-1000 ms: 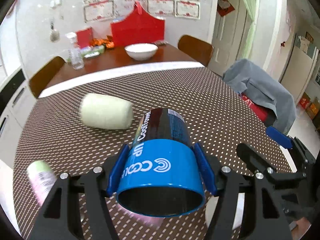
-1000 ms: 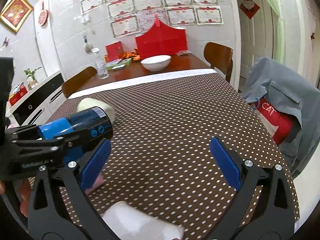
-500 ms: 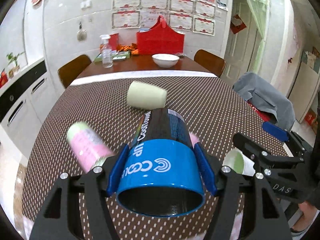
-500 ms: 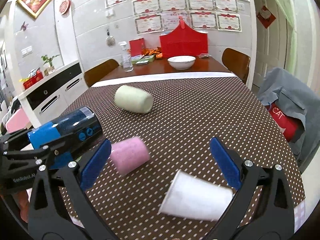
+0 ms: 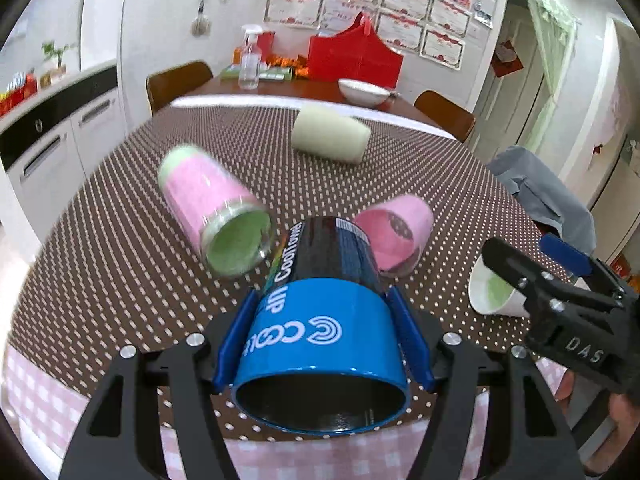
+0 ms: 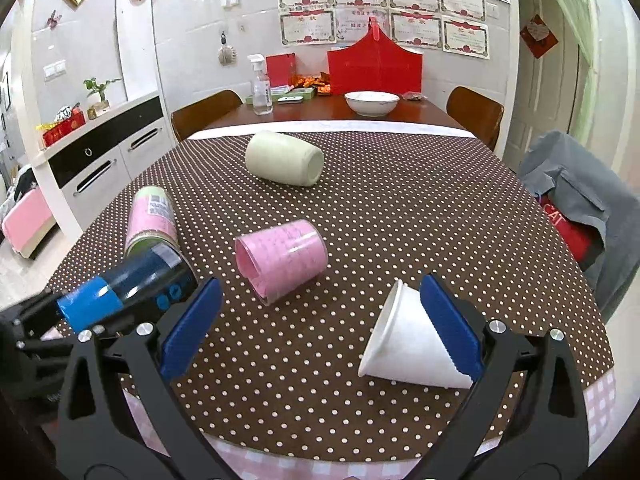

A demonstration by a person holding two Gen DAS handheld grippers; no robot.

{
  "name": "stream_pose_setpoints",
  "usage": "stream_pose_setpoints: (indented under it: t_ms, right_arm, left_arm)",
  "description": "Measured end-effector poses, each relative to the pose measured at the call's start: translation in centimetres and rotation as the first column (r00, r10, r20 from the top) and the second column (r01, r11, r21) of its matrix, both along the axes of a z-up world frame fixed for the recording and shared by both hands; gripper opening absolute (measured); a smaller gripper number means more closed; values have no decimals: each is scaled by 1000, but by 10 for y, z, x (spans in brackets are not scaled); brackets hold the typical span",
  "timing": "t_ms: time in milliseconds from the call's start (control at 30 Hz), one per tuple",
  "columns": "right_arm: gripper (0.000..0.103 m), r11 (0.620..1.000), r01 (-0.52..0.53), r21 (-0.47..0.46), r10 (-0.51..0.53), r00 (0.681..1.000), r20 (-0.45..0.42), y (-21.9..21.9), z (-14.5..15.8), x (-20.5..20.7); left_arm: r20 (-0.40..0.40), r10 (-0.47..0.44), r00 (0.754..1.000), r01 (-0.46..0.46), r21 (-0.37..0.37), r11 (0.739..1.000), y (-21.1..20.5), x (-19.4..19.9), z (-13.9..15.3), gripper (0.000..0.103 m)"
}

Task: Flip cup upside down
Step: 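Lift the can with the left tool and rotate it toward the right tool, then close the right tool on the can while the left tool holds it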

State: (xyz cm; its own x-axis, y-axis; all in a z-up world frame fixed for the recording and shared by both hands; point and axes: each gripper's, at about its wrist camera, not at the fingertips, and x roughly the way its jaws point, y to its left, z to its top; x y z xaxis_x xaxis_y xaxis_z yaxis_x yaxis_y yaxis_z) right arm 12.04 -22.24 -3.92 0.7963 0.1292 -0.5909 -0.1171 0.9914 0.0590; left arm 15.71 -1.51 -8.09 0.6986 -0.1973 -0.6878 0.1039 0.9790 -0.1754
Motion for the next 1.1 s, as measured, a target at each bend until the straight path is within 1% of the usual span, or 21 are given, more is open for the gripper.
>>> stream_pose_setpoints:
  t_ms: [67, 167, 333, 467, 533, 700, 867, 967, 1100]
  right_arm:
    - [97, 1000, 0, -14, 0, 1000, -6, 2, -3, 0]
    - [97, 1000, 0, -12, -1, 1000, -13, 1, -6, -1]
    - [97, 1000, 3, -8, -3, 1000, -18, -1, -9, -2]
    - [97, 1000, 4, -8, -4, 1000, -18, -2, -8, -3]
    - [97, 1000, 3, -3, -3, 1000, -16, -3, -7, -4]
    - [97, 1000, -3, 18, 3, 1000, -24, -4, -3, -3]
    - [97, 999, -12, 43, 13, 1000, -27, -1, 2, -4]
    - [97, 998, -25, 57, 27, 999, -35, 4, 3, -5]
    - [97, 997, -42, 60, 44, 998, -41, 14, 3, -6]
  left_arm:
    - [-13, 4, 1000, -4, -9, 1000, -2, 1, -6, 66]
    - [-25, 0, 1000, -1, -19, 1000, -4, 2, -13, 66]
    - [-26, -10, 1000, 9, -36, 999, -3, 2, -16, 66]
    - [-73, -40, 997, 32, -107, 994, 1, 5, -21, 66]
    - [-66, -49, 997, 40, -126, 991, 2, 4, -21, 66]
    - [-43, -75, 996, 70, -117, 991, 0, -2, -12, 66]
    - [-16, -75, 997, 73, -110, 991, 7, -9, -3, 66]
    - [28, -53, 998, 55, -79, 995, 14, -15, 3, 66]
    - [88, -5, 996, 8, -24, 1000, 24, -24, 9, 68]
